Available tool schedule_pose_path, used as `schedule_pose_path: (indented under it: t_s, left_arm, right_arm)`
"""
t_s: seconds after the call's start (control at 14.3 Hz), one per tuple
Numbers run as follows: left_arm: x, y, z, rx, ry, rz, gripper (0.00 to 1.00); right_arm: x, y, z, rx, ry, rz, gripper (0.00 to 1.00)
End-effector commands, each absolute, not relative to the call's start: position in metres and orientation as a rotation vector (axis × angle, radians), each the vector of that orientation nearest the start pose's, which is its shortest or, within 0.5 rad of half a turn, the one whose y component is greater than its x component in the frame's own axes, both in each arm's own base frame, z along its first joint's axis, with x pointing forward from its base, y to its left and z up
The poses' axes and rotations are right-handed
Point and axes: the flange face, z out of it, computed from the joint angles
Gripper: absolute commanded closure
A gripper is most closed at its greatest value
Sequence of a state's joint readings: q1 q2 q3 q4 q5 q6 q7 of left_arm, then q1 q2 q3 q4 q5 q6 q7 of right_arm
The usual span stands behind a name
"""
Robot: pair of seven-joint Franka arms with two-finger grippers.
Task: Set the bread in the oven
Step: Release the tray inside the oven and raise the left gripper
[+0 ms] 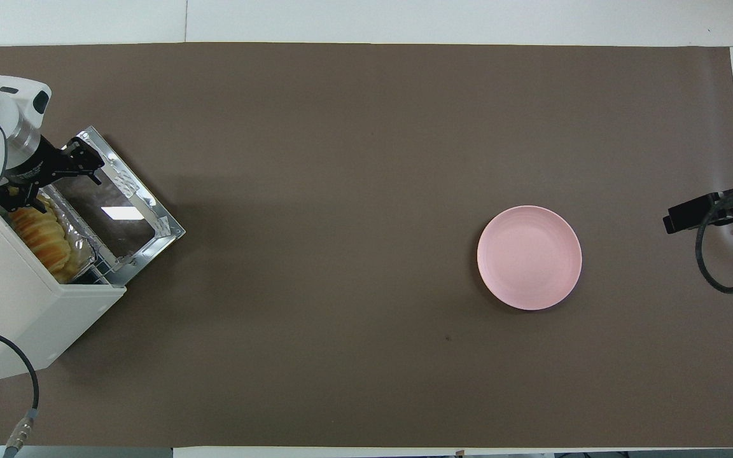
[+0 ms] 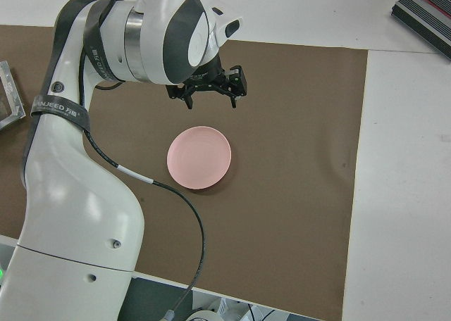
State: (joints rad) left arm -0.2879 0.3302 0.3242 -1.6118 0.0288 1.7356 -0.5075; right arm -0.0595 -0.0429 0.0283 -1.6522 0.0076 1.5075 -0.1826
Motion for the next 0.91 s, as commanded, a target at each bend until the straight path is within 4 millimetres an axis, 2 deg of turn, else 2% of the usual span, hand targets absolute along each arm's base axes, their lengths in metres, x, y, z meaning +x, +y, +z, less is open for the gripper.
schedule_pose_path:
  t_s: [0.0, 0.14, 0.35, 0.56, 0.7, 0.84]
  left_arm:
    - [0.638, -0.003, 0.449, -2.865, -0.750, 0.202, 0.00]
    - [0.640, -0.011, 0.462, -2.887, -0.721, 0.153, 0.00]
    - [0.628, -0.001, 0.514, -2.959, -0.638, 0.053, 0.00]
    - [0.604, 0.015, 0.558, -3.034, -0.443, 0.006, 0.00]
    - [0.585, 0.029, 0.576, -3.062, -0.384, 0.008, 0.00]
    - [0.567, 0.032, 0.593, -3.081, -0.377, 0.015, 0.00]
  right_arm:
    - [0.524, -0.017, 0.606, -3.127, -0.221, 0.169, 0.00]
    - [0.524, -0.017, 0.606, -3.127, -0.221, 0.169, 0.00]
    - [0.524, -0.017, 0.606, -3.127, -0.221, 0.169, 0.00]
    - [0.524, -0.017, 0.606, -3.127, -0.221, 0.169, 0.00]
    - [0.524, -0.017, 0.606, -3.127, -0.221, 0.169, 0.00]
    - [0.524, -0.017, 0.606, -3.127, -0.220, 0.171, 0.00]
